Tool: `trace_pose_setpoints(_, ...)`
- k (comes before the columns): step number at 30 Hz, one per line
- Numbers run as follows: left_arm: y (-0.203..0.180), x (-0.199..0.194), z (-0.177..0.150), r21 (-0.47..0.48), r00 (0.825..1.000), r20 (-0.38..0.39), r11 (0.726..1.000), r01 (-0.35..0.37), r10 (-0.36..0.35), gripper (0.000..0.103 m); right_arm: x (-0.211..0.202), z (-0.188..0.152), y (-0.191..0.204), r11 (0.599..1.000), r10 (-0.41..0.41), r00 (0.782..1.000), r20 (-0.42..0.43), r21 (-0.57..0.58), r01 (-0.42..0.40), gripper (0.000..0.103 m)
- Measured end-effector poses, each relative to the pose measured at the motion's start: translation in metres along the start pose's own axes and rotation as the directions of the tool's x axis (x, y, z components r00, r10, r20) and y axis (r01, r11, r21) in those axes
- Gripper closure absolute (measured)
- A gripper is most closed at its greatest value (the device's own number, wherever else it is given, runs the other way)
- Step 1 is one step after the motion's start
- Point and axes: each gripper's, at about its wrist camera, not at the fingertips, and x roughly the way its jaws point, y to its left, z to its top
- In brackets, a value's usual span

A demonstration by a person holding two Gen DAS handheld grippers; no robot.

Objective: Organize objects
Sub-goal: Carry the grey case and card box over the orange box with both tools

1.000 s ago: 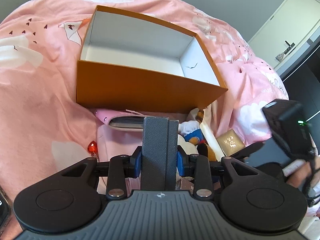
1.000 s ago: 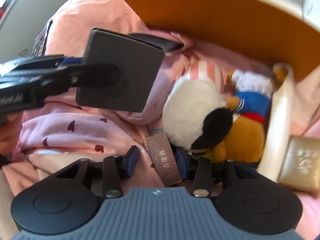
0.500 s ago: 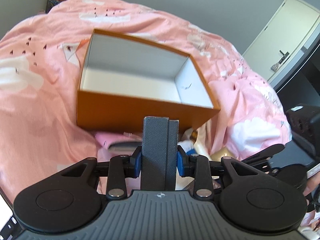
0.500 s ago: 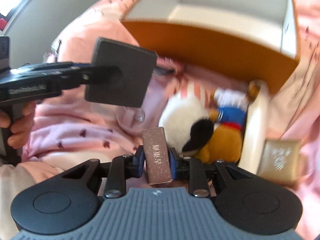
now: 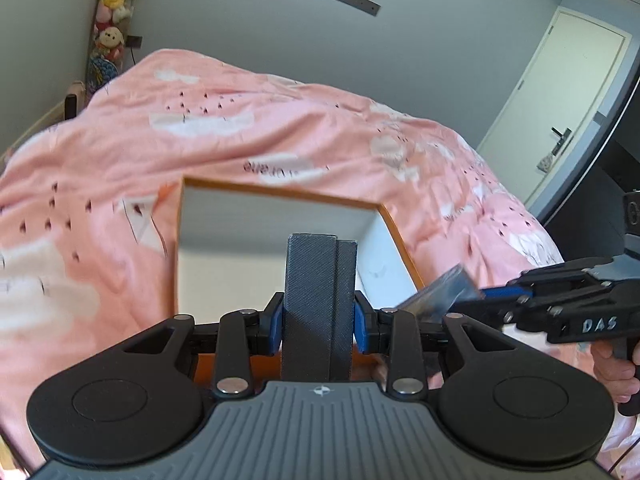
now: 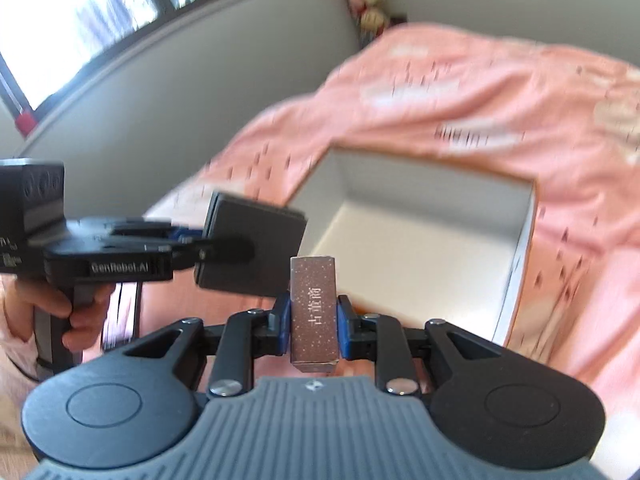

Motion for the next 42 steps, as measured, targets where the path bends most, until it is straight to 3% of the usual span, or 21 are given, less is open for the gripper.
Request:
trace_pose_setpoints(3,0.008,0.022,0.013,-0.013,0.999,-0.031,1.000,-0.006,0.006,0.065,0.003,0.021,-0.009,1.000,-0.027,0.999,0.047,0.013,0.026,0.079)
trace_pose_setpoints(6,0.014,0.055,0.016,-0.004,0.994,-0.098,0.999,-0.043,0.042,0.065,0.024,0.035,-0.029,0.998,-0.057,0.998,0.034,0.044,0.055,0.079)
trace_pose_setpoints(10,0.025,0.100,0.008,-0.012,0.970,-0.234,0.998,-0.064,0.060,0.065,0.062,0.039,-0.061,0.992,-0.070,0.996,-0.055,0.104,0.075,0.079)
trace_pose_setpoints(15,0.035,0.134,-0.004,-0.020,0.940,-0.337,0.997,-0.073,0.062,0.065,0.101,0.025,-0.083,0.985,-0.075,0.988,-0.135,0.142,0.094,0.079)
trace_pose_setpoints(21,0.046,0.156,-0.012,-0.094,0.910,-0.415,0.994,-0.048,0.005,0.065,0.130,0.023,-0.092,0.986,-0.058,0.983,-0.175,0.142,0.083,0.079)
trace_pose_setpoints(26,0.046,0.169,-0.019,-0.075,0.889,-0.458,0.995,-0.073,0.031,0.065,0.142,0.023,-0.096,0.987,-0.055,0.981,-0.185,0.136,0.081,0.079)
trace_pose_setpoints(28,0.048,0.169,-0.019,-0.077,0.886,-0.463,0.994,-0.082,0.037,0.062,0.146,0.022,-0.097,0.987,-0.056,0.980,-0.191,0.135,0.083,0.079)
trace_pose_setpoints(32,0.041,0.160,-0.020,0.032,0.892,-0.433,0.991,-0.131,0.132,0.052,0.148,0.020,-0.101,0.986,-0.051,0.980,-0.194,0.149,0.081,0.079)
trace_pose_setpoints(39,0.028,0.125,-0.011,0.158,0.924,-0.320,0.973,-0.168,0.211,0.051,0.151,0.022,-0.099,0.986,-0.043,0.981,-0.189,0.147,0.072,0.079)
trace_pose_setpoints(42,0.033,0.105,-0.003,0.140,0.939,-0.273,0.974,-0.176,0.209,0.051,0.155,0.023,-0.095,0.987,-0.035,0.981,-0.192,0.144,0.064,0.079)
